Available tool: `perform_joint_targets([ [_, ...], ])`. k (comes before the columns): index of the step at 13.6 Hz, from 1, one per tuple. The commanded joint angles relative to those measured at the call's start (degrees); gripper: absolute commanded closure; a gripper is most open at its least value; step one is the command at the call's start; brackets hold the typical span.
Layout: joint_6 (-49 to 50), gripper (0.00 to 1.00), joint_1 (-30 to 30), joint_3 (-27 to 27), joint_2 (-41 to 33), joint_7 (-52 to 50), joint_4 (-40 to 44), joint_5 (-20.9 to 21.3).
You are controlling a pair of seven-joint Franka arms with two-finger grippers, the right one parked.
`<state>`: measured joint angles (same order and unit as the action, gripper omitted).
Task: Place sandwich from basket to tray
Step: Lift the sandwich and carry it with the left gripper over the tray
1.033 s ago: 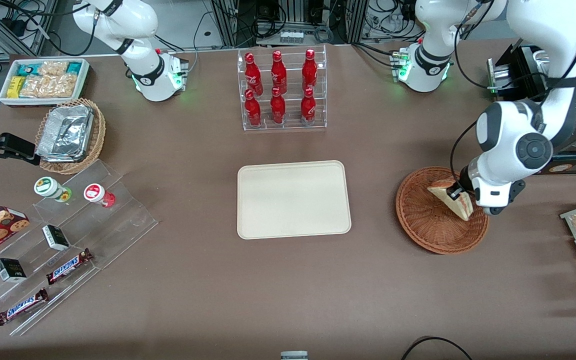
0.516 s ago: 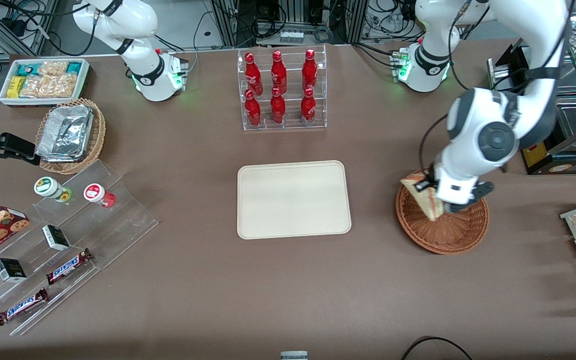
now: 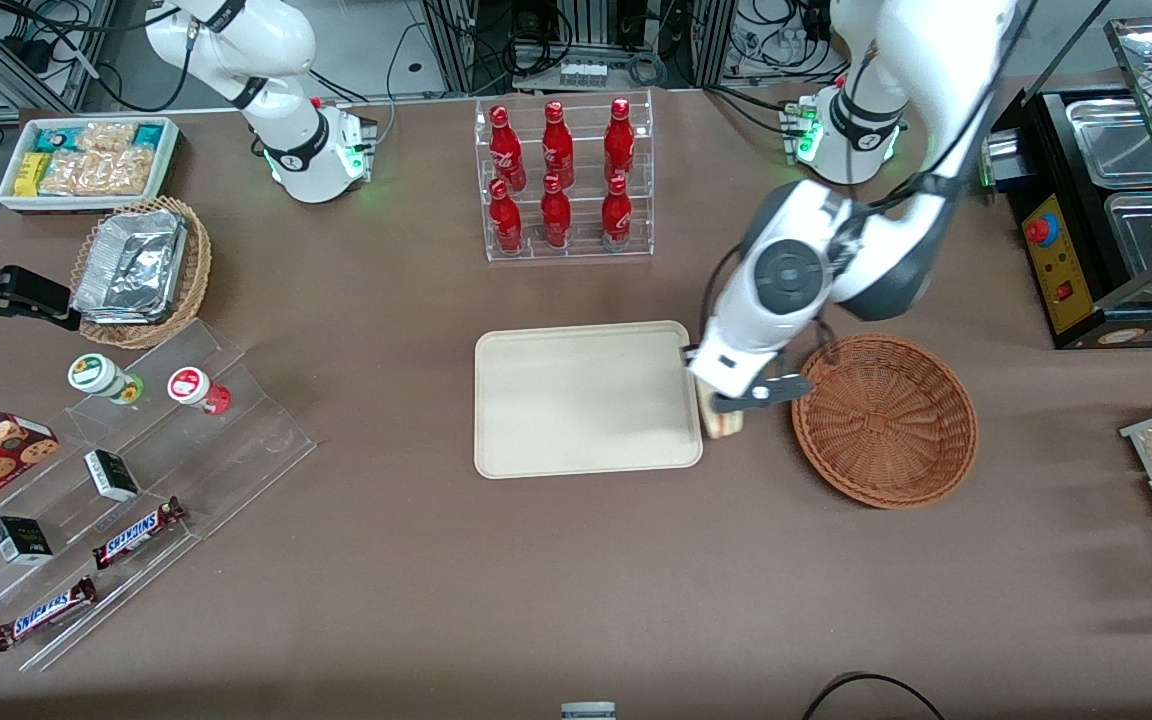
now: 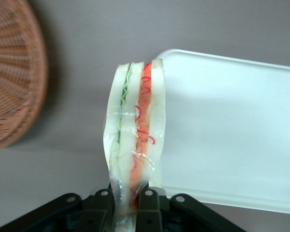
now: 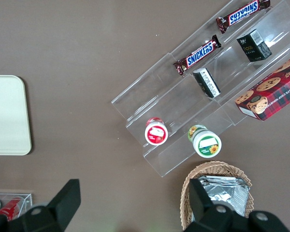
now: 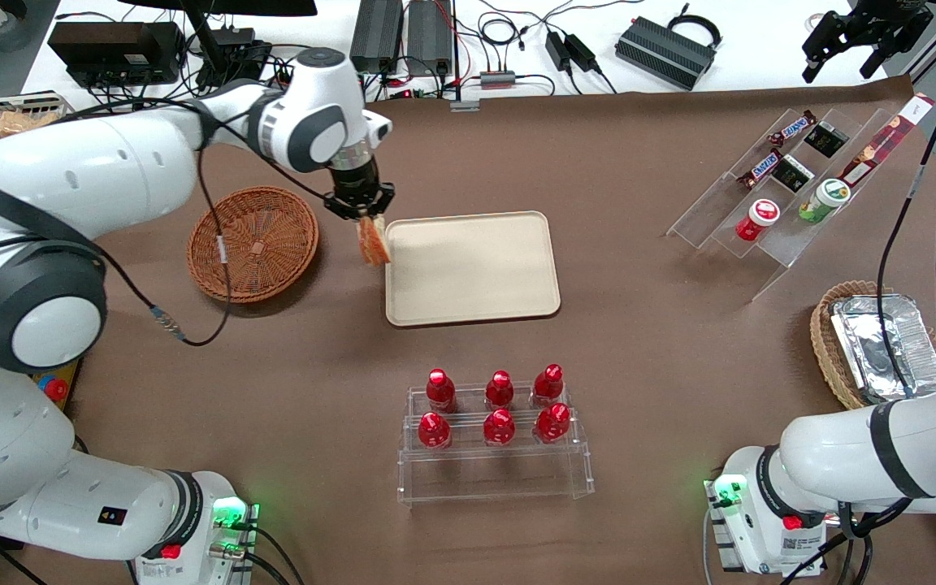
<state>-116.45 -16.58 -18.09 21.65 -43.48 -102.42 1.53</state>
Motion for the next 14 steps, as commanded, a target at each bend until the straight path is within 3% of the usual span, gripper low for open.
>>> perform_joint_targets([
  [1,1.66,1.0,-4.94,0.42,7.41,-0.54,9.15,3.73],
  [5,1.75,1.0,-11.98,0.86,15.07,-7.75,17.06,5.58],
  [14,1.22,1.0,-14.36,0.95,20.88,-11.1,21.56,7.43],
])
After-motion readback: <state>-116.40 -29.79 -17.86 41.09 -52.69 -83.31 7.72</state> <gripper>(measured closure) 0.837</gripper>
